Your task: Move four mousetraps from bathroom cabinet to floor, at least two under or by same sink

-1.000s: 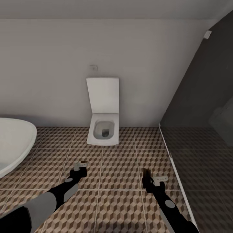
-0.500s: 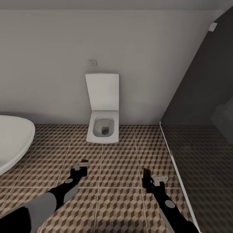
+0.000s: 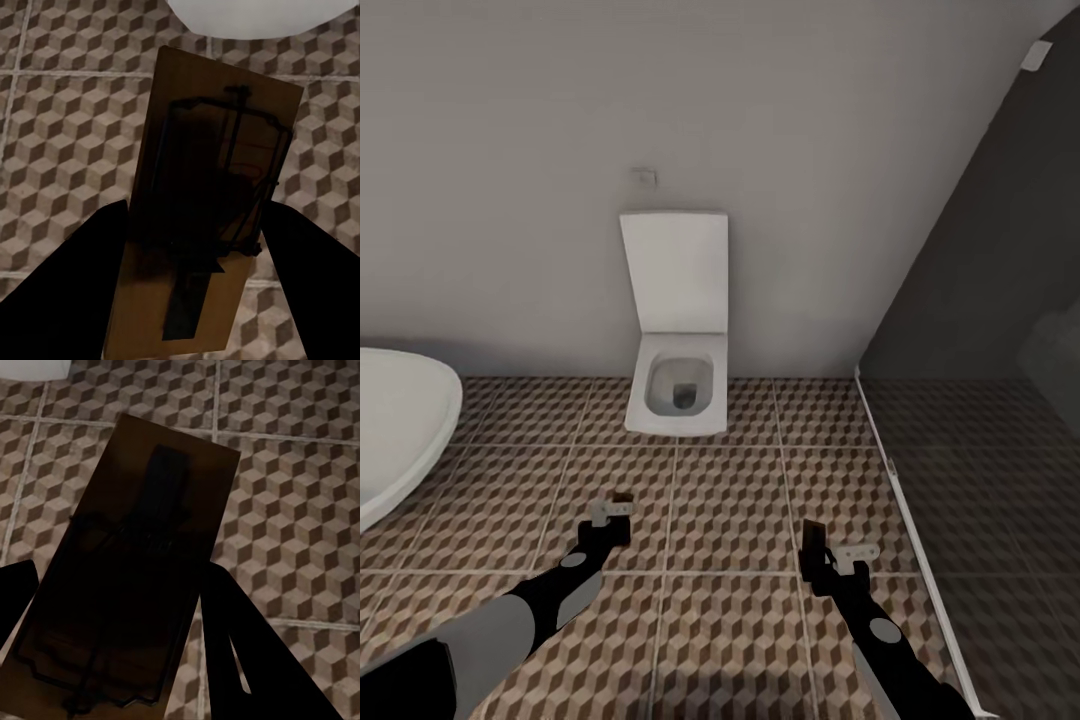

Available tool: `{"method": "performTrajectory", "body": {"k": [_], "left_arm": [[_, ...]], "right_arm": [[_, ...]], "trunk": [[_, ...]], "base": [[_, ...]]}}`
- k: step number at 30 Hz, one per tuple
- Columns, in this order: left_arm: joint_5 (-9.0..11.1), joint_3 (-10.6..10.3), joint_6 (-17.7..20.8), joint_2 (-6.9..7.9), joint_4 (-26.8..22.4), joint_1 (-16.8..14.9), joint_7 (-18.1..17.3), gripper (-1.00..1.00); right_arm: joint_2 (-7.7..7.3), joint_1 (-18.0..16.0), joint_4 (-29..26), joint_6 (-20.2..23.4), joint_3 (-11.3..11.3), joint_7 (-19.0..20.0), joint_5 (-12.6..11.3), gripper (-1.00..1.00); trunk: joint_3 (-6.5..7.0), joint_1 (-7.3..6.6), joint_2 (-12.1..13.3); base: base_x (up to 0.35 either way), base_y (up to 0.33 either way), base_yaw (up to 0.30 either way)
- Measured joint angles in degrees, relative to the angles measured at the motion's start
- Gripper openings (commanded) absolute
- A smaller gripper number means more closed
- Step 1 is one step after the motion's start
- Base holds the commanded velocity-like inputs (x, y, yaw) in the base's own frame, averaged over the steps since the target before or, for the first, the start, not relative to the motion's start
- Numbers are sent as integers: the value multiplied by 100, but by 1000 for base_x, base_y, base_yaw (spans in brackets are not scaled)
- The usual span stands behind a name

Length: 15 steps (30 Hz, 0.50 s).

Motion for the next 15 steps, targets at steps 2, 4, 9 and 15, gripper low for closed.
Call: {"method": "performTrajectory", "body": {"k": [2,4,9,15], "left_arm": [[0,-6,0,-3,0,0,0,-100],[3,-10,0,-6,1,0,0,-100],[7,-14,0,-21,-1,0,0,-100],[8,-14,0,-39,-2,4,0,-100]], "right_arm": [[0,0,0,0,2,0,-1,-100],[0,0,0,0,3,0,-2,-100],[0,0,0,0,4,0,-1,-100],[0,0,0,0,3,0,2,-100]], "trunk": [[-54,44,-80],[-107,88,-161],[-241,198,-361],[-402,330,-602]], "base": [[0,0,0],[0,0,0],[0,0,0],[0,0,0]]}}
